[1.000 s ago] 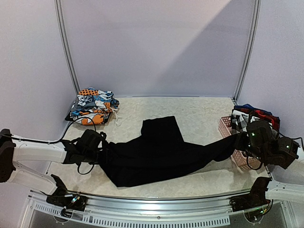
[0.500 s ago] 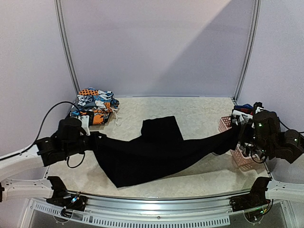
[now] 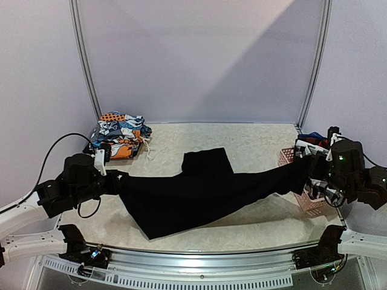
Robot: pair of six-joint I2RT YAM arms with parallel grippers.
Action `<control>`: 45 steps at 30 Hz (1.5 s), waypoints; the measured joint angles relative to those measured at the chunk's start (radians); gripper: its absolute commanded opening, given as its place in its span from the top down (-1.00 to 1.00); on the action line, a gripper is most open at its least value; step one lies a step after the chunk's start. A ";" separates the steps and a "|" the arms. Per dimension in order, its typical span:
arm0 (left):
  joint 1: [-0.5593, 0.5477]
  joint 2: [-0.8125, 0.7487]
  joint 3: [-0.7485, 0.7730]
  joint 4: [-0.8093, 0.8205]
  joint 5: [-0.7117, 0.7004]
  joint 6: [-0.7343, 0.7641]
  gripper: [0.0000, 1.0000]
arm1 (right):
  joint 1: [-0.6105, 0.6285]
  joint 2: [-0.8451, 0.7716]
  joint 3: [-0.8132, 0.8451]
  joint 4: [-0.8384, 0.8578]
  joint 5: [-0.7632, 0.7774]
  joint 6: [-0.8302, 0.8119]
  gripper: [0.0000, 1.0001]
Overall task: Fold and stack the mixed laundry pile
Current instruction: Flatten out the crumpled T-shirt at the center of the board.
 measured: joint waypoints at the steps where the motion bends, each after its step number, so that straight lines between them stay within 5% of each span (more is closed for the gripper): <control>1: 0.000 -0.006 0.000 0.003 0.008 0.001 1.00 | 0.000 -0.002 0.000 0.000 0.000 -0.001 1.00; 10: -0.056 -0.032 0.050 -0.031 0.070 0.021 1.00 | 0.000 0.002 0.032 0.012 -0.015 -0.040 1.00; 19: -0.069 -0.070 0.441 -0.144 -0.053 0.114 1.00 | 0.000 0.060 0.307 0.069 -0.152 -0.155 1.00; 35: -0.069 -0.015 0.784 -0.230 -0.177 0.256 1.00 | 0.000 0.108 0.547 0.121 -0.496 -0.390 1.00; 45: -0.069 0.015 0.985 -0.243 -0.221 0.345 1.00 | 0.000 0.121 0.745 0.138 -0.540 -0.481 1.00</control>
